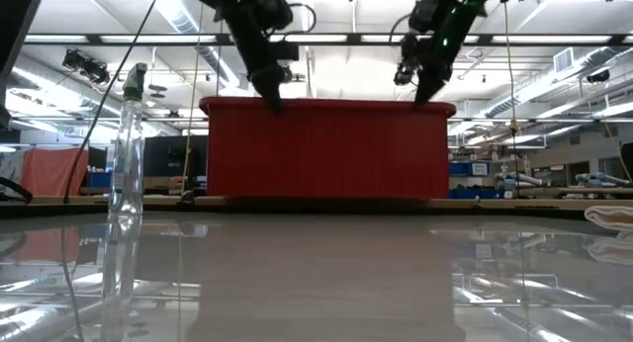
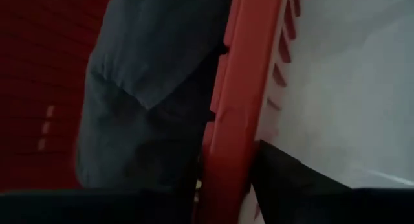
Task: Fold laundry
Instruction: Fold the dark blue shorts
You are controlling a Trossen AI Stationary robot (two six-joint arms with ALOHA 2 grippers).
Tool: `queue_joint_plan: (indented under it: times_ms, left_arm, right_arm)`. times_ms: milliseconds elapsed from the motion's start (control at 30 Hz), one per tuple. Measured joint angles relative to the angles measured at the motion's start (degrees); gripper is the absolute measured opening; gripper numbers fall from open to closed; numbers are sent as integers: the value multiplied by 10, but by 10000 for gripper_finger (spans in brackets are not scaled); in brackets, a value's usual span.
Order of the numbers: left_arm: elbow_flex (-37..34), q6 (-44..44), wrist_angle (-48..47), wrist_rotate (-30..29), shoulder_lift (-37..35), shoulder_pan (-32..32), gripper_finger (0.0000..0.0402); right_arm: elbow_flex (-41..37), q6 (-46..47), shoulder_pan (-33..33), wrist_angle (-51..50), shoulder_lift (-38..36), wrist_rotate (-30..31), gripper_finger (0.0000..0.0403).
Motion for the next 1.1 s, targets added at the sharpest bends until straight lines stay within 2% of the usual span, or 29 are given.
queue_joint_plan:
  times_ms: [167, 333, 467, 567, 667, 800, 1000, 1100]
  left_arm:
    - [3, -22, 3, 38, -27, 7, 177]
    - [4, -31, 61, 74, -36, 27, 197]
    - [5, -56, 161, 152, -25, 58, 195]
    - [4, -38, 182, 201, 1, 74, 189]
    - [3, 25, 186, 209, 23, 72, 186]
    - [3, 53, 201, 231, 52, 80, 185]
    - [5, 53, 194, 266, 102, 94, 180]
    - [5, 40, 193, 275, 121, 99, 160]
  right_arm:
    - [1, 87, -10, 7, -34, -92, 204]
    - [1, 173, -25, 9, -53, -99, 205]
    - [1, 216, -29, 41, -59, -104, 206]
    - [1, 232, -29, 54, -58, -121, 206]
    - [1, 234, -24, 55, -58, -133, 206]
    - [1, 234, -19, 55, -57, -133, 206]
    - [1, 240, -18, 62, -57, -133, 206]
    - [1, 241, -18, 67, -57, -129, 206]
